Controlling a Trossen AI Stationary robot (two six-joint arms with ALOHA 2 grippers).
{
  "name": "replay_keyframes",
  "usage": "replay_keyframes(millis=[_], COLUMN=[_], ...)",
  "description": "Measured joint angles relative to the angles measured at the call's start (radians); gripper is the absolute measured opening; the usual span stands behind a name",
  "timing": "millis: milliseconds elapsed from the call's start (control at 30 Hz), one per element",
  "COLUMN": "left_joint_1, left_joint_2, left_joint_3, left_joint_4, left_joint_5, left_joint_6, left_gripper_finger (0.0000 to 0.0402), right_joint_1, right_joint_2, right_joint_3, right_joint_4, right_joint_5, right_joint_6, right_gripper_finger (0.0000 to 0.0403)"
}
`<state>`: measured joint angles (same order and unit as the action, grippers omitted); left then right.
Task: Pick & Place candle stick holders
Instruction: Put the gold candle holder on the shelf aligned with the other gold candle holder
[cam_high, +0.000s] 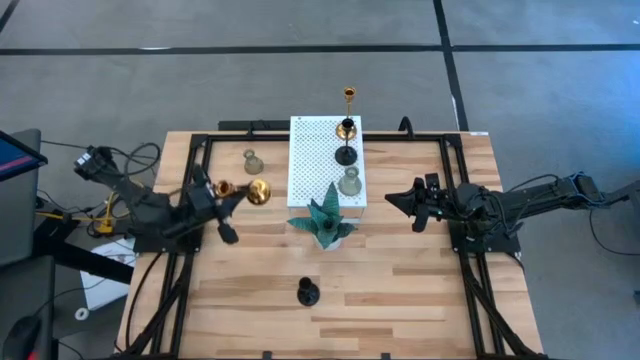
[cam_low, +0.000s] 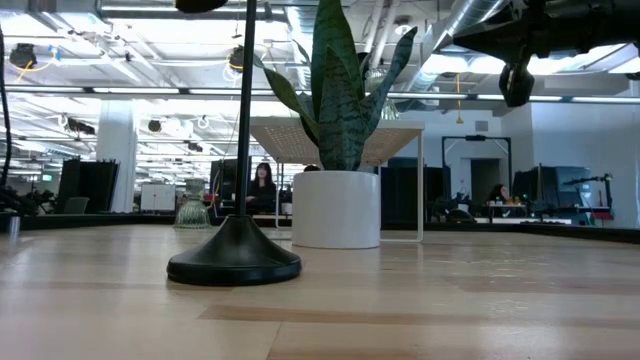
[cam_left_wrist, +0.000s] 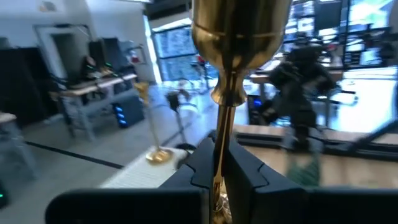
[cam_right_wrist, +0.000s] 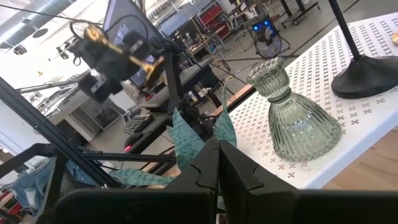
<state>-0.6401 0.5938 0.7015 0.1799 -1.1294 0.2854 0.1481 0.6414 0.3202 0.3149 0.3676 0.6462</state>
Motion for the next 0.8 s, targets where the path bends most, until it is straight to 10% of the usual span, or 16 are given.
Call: replay_keyframes(millis=[800], left_joint_1=[0.597], left_joint_2=[0.186], left_joint_3=[0.096], left_joint_4=[0.06], left_joint_5=[0.403], left_joint_6=[0.007], left_gripper_finger=[0.0015], right_joint_1=[0.0], right_joint_2=[0.0], right_joint_3=[0.0], right_joint_4=[0.001], right_joint_5=[0.0], right_joint_6=[0.0], right_gripper_finger=[0.0])
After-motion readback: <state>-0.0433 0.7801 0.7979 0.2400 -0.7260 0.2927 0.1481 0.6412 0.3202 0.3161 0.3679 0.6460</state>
